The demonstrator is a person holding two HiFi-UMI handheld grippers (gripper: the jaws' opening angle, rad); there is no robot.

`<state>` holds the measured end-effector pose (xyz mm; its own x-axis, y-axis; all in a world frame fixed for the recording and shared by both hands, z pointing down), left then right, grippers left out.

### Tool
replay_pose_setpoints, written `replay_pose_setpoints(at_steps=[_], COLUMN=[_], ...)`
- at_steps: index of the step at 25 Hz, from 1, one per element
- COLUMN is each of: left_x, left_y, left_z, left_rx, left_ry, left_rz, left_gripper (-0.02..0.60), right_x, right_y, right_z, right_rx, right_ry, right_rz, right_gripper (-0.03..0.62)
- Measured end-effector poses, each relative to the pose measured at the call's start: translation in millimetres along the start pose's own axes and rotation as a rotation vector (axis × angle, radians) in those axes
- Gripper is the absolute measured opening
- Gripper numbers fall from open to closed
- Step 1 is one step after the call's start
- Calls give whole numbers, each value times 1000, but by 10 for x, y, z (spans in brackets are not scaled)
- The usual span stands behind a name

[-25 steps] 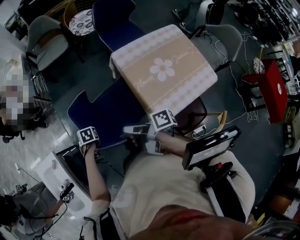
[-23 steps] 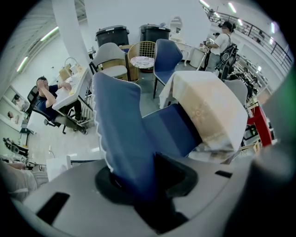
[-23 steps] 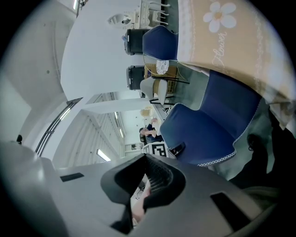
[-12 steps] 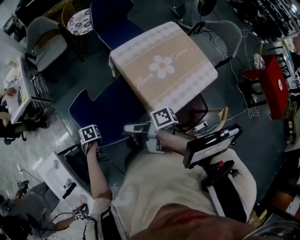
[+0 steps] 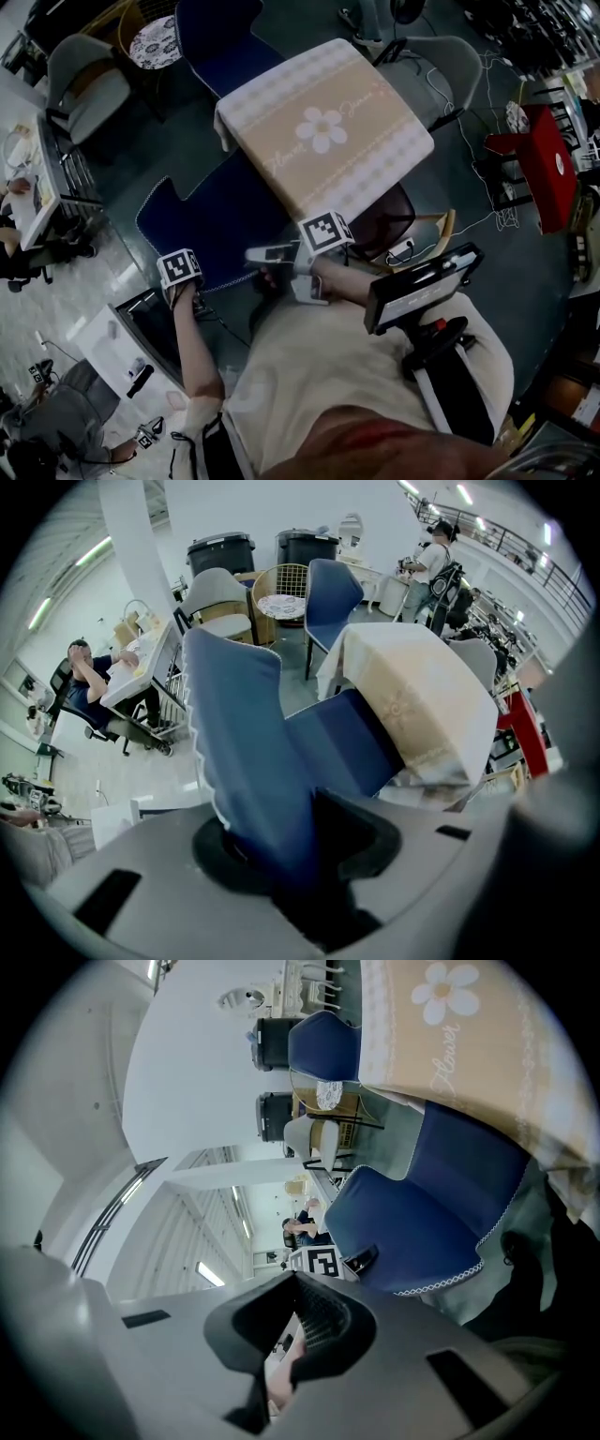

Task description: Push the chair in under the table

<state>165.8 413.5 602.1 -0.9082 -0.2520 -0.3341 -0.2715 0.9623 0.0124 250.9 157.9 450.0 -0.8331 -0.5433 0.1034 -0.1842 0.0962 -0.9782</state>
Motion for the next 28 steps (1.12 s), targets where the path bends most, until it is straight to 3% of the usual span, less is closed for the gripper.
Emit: replay_pose_setpoints(at_steps=[8, 14, 28], left_x=[115, 124, 88], left_y=[-101, -89, -192], left_z=[-64, -72, -69], left_rx=[-21, -13, -34], left_ry=[-13, -7, -5], left_rz=[-33, -24, -10], left_gripper=[123, 123, 123], right_x=[13, 56, 70], right_y=[-19, -39, -61], right_z=[19, 62, 59], right_rx=[-6, 5, -8], right_ry=[-9, -50, -36], right_rz=[10, -15, -9], right_gripper=[11, 11, 11])
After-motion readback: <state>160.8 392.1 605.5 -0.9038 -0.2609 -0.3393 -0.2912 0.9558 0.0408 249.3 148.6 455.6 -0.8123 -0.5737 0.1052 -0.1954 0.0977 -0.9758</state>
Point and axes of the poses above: the fingertips, and each gripper's own axes: z backward along the fingers, y to its left, x out of its top, the point moved 7 cm from there along z, backward along the fingers, and after that the axes turned 7 degrees about -y, right-handed, at the moved point
